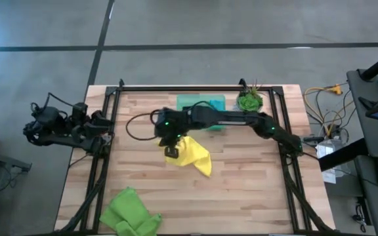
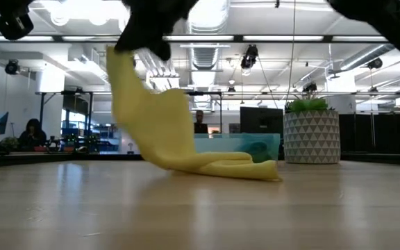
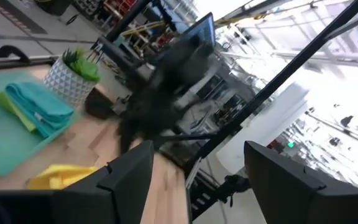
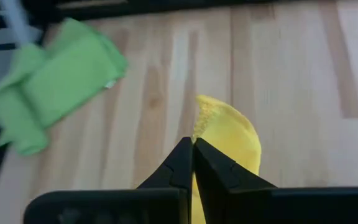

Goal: Fold microfiber towels
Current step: Fold the yellow microfiber cloth

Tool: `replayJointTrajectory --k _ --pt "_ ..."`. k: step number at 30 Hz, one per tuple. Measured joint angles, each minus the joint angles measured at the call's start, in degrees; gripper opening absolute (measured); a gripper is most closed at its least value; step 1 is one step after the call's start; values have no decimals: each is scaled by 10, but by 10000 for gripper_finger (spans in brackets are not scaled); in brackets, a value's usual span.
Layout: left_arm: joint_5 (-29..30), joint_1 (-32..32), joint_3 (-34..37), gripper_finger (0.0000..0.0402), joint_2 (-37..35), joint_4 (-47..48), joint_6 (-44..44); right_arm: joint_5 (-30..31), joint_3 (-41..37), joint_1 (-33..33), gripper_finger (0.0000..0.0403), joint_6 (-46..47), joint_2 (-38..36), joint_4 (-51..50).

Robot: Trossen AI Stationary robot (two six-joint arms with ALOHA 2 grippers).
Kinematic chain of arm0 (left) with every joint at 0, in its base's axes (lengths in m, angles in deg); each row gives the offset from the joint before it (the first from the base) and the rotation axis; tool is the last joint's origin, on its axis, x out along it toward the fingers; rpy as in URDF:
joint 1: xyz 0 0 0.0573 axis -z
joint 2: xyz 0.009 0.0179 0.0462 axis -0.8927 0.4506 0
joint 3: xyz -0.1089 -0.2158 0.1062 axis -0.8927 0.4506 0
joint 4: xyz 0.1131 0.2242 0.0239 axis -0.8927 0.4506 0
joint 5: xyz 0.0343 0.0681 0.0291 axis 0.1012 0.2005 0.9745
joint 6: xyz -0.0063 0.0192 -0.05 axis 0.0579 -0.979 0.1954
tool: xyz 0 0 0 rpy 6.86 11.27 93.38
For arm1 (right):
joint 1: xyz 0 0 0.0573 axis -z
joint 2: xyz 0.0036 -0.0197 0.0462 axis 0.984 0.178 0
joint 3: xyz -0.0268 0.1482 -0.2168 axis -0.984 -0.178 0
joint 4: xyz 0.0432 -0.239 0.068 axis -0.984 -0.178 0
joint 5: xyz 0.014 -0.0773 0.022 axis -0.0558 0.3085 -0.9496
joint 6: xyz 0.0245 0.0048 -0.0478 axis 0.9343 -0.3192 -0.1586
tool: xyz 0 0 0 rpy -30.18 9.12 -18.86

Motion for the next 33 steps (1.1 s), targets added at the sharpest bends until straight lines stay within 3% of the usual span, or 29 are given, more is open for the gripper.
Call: replayJointTrajectory --k 6,15,19,24,28,33 --pt "1 0 45 235 53 -18 -64 5 0 -20 9 -39 -88 -52" --pt "-3 0 75 235 276 -334 -271 23 -2 -25 9 -25 -147 -75" --pt "-8 0 50 235 377 -393 -268 66 -2 -25 9 8 -148 -83" --pt "-19 0 13 235 480 -414 -269 72 -2 -25 9 17 -151 -77" --pt "-19 0 -2 235 538 -406 -244 82 -2 -25 9 37 -151 -73" --pt "-13 0 3 235 561 -404 -202 87 -2 -25 9 45 -159 -73"
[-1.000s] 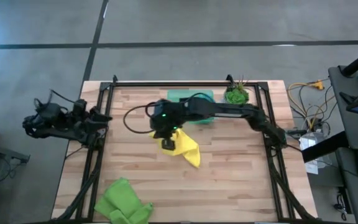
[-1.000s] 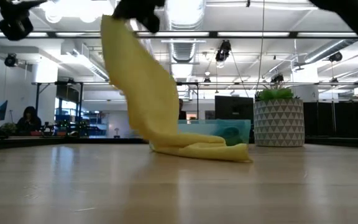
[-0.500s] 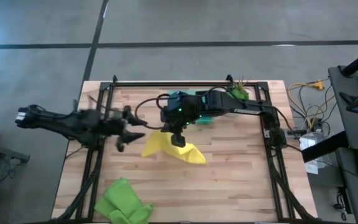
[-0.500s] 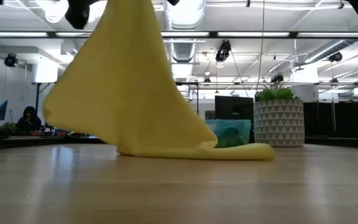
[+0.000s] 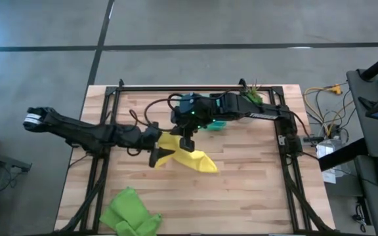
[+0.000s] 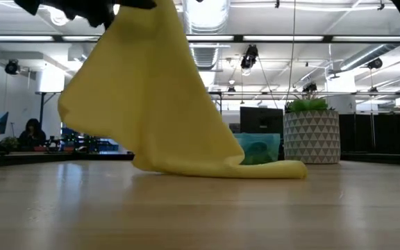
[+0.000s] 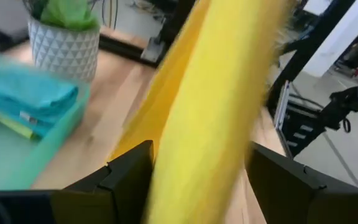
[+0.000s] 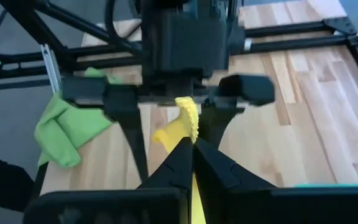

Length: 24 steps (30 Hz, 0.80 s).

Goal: Fold microfiber towels
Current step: Fold the yellow microfiber cloth

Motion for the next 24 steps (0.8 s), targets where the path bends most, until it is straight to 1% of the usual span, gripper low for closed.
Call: replayJointTrajectory --k 4,10,15,19,24 --pt "0 0 18 235 -7 16 23 10 0 0 8 0 -11 -2" --pt "3 2 24 234 -41 131 39 32 0 0 8 -4 -26 -4" --pt "5 2 24 232 -56 167 39 53 0 0 8 -7 -36 -4" --pt "5 9 24 206 -57 200 40 70 0 0 8 -15 -42 -4" --pt "5 15 24 151 -52 217 43 79 0 0 8 -16 -43 -4"
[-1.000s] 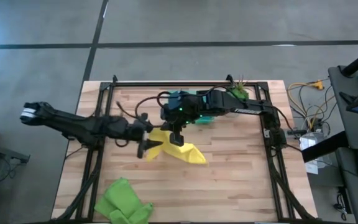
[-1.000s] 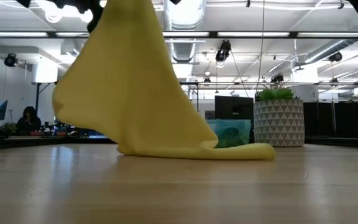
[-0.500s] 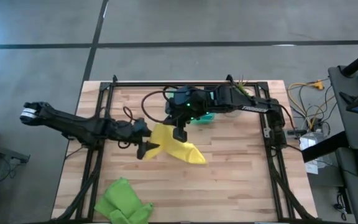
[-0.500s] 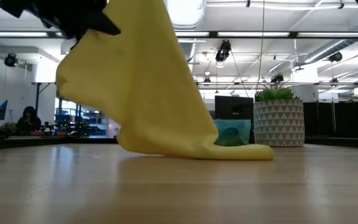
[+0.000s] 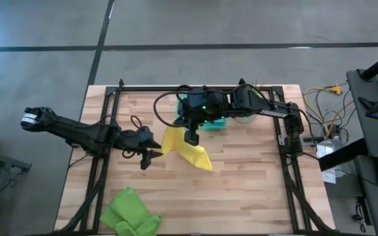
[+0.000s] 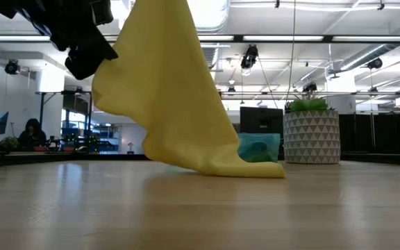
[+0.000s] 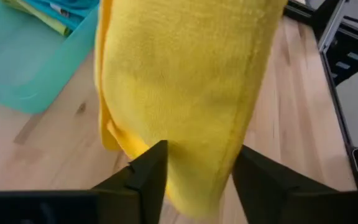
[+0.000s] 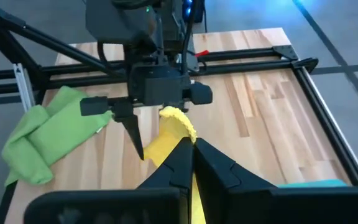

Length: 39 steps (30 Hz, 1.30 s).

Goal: Fold microfiber towels
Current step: Fold the yellow microfiber cloth

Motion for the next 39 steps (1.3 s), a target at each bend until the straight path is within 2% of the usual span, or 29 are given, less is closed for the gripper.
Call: replayJointTrajectory --k 9,14,17,21,27,30,32,36,39 --pt "43 0 0 15 -3 70 10 30 0 1 8 -15 -7 -1" --pt "45 0 -43 3 -52 126 10 70 0 5 8 -18 -29 -34" --pt "64 0 -107 1 -88 171 -11 101 0 8 8 -26 -49 -40" --pt "100 -1 -222 0 -109 195 -88 142 0 13 8 -36 -80 -43" --pt "104 -12 -430 0 -44 310 -140 189 -1 15 8 -32 -123 -45" --pt "79 -11 -514 0 6 365 -141 189 -1 8 8 -6 -144 -61" --pt "27 -11 -551 0 38 385 -139 189 0 -5 8 12 -152 -83" --pt "-71 -2 -579 0 91 387 -99 189 -8 -60 8 65 -160 -149" --pt "-96 28 -572 0 121 387 -57 189 -26 -125 8 117 -163 -195"
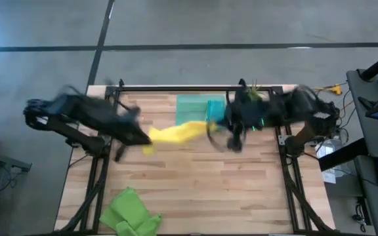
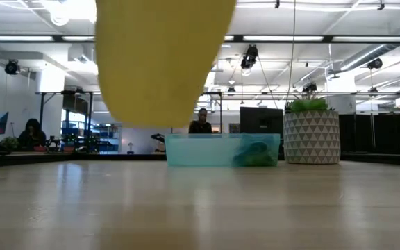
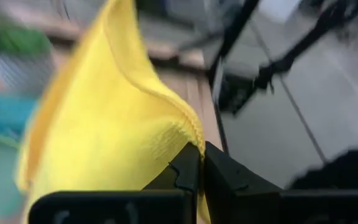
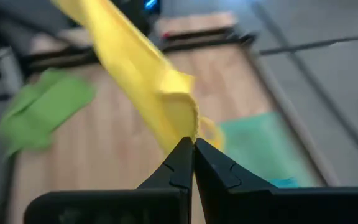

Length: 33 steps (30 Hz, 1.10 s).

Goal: Fold microfiber towels
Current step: Fold the yellow microfiber cloth

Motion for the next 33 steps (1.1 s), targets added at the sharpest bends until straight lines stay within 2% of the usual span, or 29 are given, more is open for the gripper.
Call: replayJointTrajectory --k 3,7,11,16,20,22,28,33 --pt "-6 39 17 0 42 3 41 13 -42 -74 8 69 -5 -1" --pt "-56 80 15 0 97 -8 53 59 -106 -162 8 166 -10 10" --pt "-60 92 11 0 144 -7 49 110 -170 -209 8 236 -20 13" --pt "-29 60 -3 0 137 -3 -10 177 -253 -197 8 238 -67 22" --pt "56 0 -1 0 124 13 -88 226 -319 -151 8 192 -130 28" --pt "78 -39 -5 0 114 16 -132 236 -350 -123 8 167 -167 39" --pt "75 -128 -9 0 100 10 -187 247 -443 -78 8 91 -265 140" --pt "30 -107 4 0 105 9 -140 228 -531 -113 8 85 -300 261"
